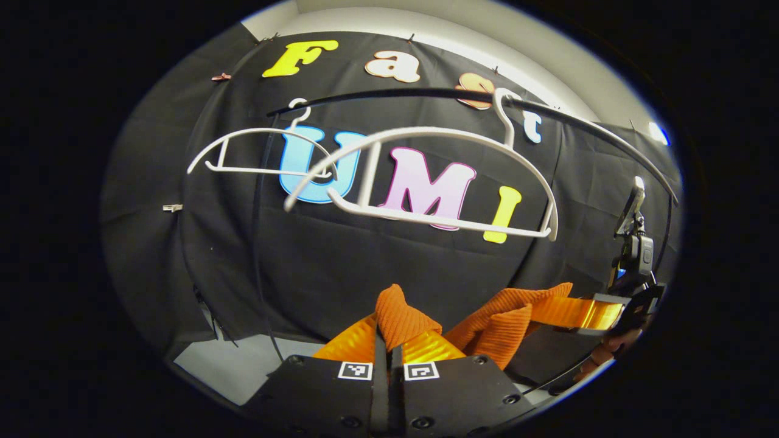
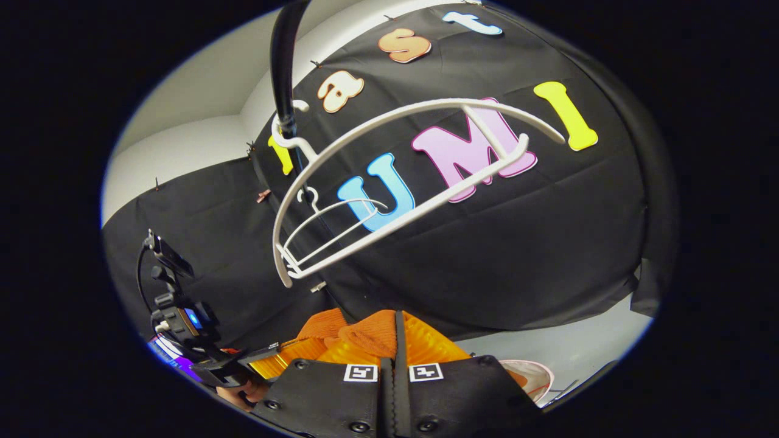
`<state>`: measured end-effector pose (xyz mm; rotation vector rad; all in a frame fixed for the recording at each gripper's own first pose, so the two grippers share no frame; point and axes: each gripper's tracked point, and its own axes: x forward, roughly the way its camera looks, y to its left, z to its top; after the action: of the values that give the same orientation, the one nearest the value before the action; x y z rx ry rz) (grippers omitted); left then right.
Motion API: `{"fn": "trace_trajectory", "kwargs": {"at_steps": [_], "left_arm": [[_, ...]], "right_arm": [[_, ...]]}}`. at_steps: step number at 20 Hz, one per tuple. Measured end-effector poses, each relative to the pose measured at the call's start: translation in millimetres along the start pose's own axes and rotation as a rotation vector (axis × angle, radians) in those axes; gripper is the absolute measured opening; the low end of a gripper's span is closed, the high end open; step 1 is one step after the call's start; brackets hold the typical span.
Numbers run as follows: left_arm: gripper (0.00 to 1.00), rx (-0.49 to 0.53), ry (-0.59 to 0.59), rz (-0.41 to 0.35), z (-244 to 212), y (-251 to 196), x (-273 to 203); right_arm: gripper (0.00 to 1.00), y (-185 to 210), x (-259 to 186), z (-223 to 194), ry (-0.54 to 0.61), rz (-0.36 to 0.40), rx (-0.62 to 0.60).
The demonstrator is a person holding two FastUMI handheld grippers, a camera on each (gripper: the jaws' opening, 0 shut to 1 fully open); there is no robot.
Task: Grasp the clothes on the hanger with both hands and then place them into the laundry hamper below.
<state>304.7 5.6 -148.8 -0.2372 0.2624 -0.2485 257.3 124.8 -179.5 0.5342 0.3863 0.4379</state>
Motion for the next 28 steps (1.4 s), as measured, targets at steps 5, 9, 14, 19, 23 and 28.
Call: {"fn": "trace_trajectory", "kwargs": {"at_steps": [5,9,14,19,23,28], "left_arm": [[0.05,0.053,0.047,-0.074,-55,-26,25],[0.05,0.035,0.127,-0.053,-108,-23,48],[0.05,0.044,0.260,0.016,-182,-4,72],[0.05,0.083,0.415,0.093,-260,27,94],[0.05,0.084,0.571,0.168,-316,49,96],[0.49,0.027,0.666,0.165,-351,47,96]], "right_arm": [[0.05,-44,13,-43,0.035,-0.039,0.034],[0.05,-87,30,-83,0.095,-0.081,0.104],[0.04,-150,46,-149,0.233,-0.204,0.060],[0.05,-219,45,-217,0.421,-0.348,-0.066],[0.07,-242,41,-259,0.542,-0.395,-0.105],[0.74,-276,29,-277,0.611,-0.525,-0.136]]}}
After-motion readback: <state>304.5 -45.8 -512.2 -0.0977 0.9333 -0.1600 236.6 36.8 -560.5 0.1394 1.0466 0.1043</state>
